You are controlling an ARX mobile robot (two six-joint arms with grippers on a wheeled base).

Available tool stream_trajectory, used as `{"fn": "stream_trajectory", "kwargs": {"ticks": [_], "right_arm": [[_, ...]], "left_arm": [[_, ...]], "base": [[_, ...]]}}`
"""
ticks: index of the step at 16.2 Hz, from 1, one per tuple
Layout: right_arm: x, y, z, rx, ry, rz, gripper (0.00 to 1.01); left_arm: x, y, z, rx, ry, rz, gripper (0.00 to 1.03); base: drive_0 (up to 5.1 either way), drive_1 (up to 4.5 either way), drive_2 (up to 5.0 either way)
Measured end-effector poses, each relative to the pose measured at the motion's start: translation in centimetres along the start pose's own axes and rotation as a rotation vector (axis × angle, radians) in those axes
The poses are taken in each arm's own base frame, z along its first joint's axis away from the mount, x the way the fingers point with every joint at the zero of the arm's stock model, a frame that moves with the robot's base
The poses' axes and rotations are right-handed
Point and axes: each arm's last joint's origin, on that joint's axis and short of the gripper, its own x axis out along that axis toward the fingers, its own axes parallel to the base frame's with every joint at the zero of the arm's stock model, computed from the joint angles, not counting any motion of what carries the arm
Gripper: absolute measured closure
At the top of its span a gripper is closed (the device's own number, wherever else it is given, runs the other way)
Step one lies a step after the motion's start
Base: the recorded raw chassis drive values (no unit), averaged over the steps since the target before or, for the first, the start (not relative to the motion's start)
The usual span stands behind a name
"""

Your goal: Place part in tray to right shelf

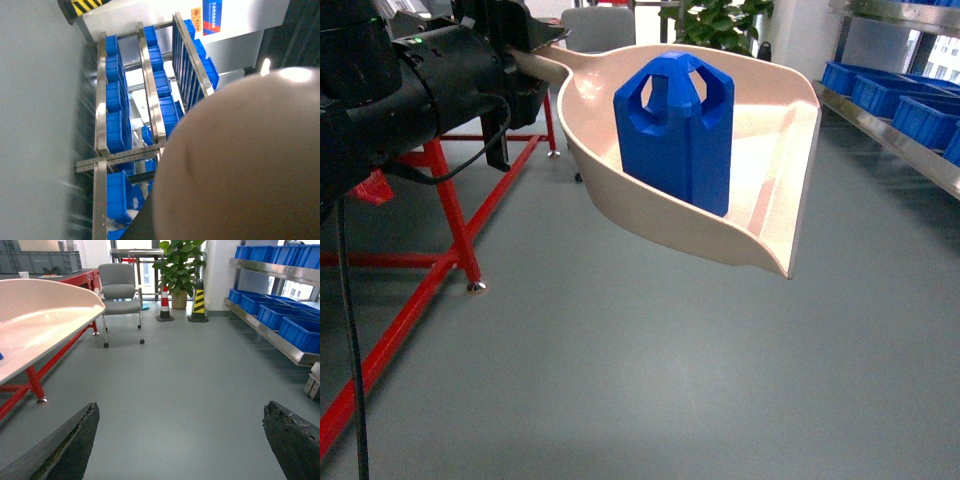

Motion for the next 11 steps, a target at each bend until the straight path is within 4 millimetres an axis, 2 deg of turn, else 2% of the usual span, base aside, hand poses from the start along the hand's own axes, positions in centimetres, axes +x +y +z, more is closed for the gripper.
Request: {"fn": "stream_trajectory", "kwargs": {"ticks": [11], "right_arm": [[0.0, 0.0, -0.03, 0.0, 0.003, 0.0, 0.03]], "left_arm": [[-0.01, -0.01, 0.03, 0.001, 0.0, -0.001, 0.9]], "base": [[0.0, 4.32, -4.3]]}}
